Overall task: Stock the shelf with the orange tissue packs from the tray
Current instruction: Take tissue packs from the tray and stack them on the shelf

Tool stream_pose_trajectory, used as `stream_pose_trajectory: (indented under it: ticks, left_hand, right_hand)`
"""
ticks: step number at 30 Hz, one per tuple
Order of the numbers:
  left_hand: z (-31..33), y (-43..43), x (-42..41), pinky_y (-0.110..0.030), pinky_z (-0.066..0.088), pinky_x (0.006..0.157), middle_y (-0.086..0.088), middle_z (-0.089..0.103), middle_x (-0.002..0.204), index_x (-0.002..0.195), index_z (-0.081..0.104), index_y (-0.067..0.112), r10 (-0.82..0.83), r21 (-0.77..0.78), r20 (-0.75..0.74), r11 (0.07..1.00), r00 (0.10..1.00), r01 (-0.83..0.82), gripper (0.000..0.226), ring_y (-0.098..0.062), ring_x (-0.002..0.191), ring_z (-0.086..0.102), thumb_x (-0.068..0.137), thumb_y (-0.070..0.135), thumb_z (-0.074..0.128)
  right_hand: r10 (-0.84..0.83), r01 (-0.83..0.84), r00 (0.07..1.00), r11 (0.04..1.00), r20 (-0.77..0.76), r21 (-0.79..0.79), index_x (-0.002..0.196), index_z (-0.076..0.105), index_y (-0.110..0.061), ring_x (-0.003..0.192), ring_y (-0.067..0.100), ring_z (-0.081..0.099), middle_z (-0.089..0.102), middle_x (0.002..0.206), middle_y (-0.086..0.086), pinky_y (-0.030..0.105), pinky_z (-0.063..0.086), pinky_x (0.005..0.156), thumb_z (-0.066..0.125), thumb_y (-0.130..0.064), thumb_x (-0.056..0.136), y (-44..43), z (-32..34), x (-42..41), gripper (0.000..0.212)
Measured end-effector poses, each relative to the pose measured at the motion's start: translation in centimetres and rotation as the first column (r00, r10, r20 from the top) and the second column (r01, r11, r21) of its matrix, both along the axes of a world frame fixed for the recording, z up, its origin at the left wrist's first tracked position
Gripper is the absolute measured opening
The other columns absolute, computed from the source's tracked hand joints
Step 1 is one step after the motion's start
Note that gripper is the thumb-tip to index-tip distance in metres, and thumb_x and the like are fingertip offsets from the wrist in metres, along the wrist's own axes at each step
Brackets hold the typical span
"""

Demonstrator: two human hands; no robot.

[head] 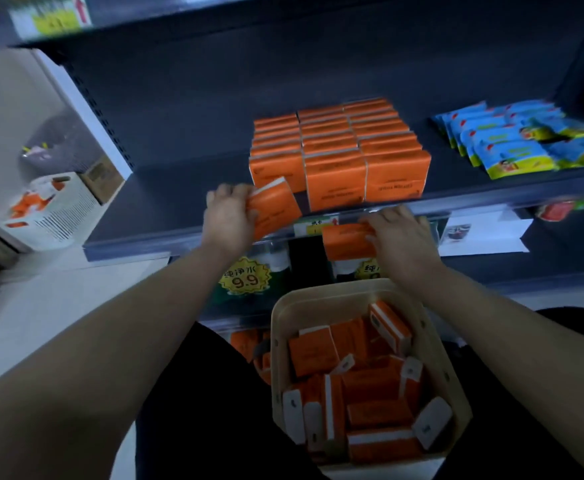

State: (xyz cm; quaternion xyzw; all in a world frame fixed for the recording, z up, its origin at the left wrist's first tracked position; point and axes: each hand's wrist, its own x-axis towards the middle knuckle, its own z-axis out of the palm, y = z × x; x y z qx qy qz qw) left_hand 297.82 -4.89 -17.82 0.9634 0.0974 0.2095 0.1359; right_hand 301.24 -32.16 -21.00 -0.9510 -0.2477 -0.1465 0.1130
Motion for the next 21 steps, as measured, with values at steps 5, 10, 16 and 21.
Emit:
stream_pose_trajectory:
  ticks: [5,10,16,21]
  left_hand:
    - [2.0,1.1,4.1,-0.042,0.040,0.098,-0.013,0.042,0.125,0.129,0.055,0.021,0.065,0.018,-0.038,0.998,0.997,-0.065,0.039,-0.032,0.118,0.034,0.091,0.013,0.054]
    - [2.2,1.7,8.8,-0.041,0.040,0.101,-0.014,0.043,0.123,0.130,0.057,0.022,0.005,0.033,-0.089,0.999,0.996,-0.002,0.040,-0.034,0.118,0.034,0.091,0.011,0.056]
    - [2.0,2.0,12.2,-0.041,0.042,0.100,-0.012,0.047,0.122,0.124,0.062,0.023,-0.077,0.050,-0.086,0.995,0.993,0.081,0.037,-0.030,0.120,0.036,0.089,0.010,0.058]
    - [1.0,2.8,12.6,-0.032,0.044,0.097,-0.012,0.053,0.121,0.113,0.066,0.019,-0.093,-0.105,-0.041,0.991,0.995,0.088,0.032,-0.029,0.119,0.045,0.083,0.007,0.064]
  right_hand:
    - [0.023,-0.023,0.999,0.999,0.024,0.023,0.127,0.055,-0.024,0.115,0.025,0.042,0.059,0.122,0.000,0.040,0.030,0.087,0.052,-0.021,0.094,1.2,1.0,1.6,0.033]
    - [0.049,-0.049,0.999,0.998,0.005,0.037,0.128,0.056,-0.025,0.114,0.025,0.040,0.061,0.121,-0.002,0.038,0.028,0.084,0.053,-0.024,0.094,2.3,1.4,3.2,0.033]
    - [0.114,-0.115,0.993,0.991,0.010,0.069,0.127,0.058,-0.022,0.115,0.026,0.042,0.062,0.118,-0.001,0.038,0.032,0.087,0.056,-0.023,0.093,4.0,2.6,3.9,0.034]
    - [0.161,-0.163,0.987,0.983,0.023,0.087,0.125,0.060,-0.020,0.113,0.027,0.045,0.063,0.114,0.001,0.040,0.036,0.087,0.058,-0.021,0.092,6.1,3.3,4.0,0.033]
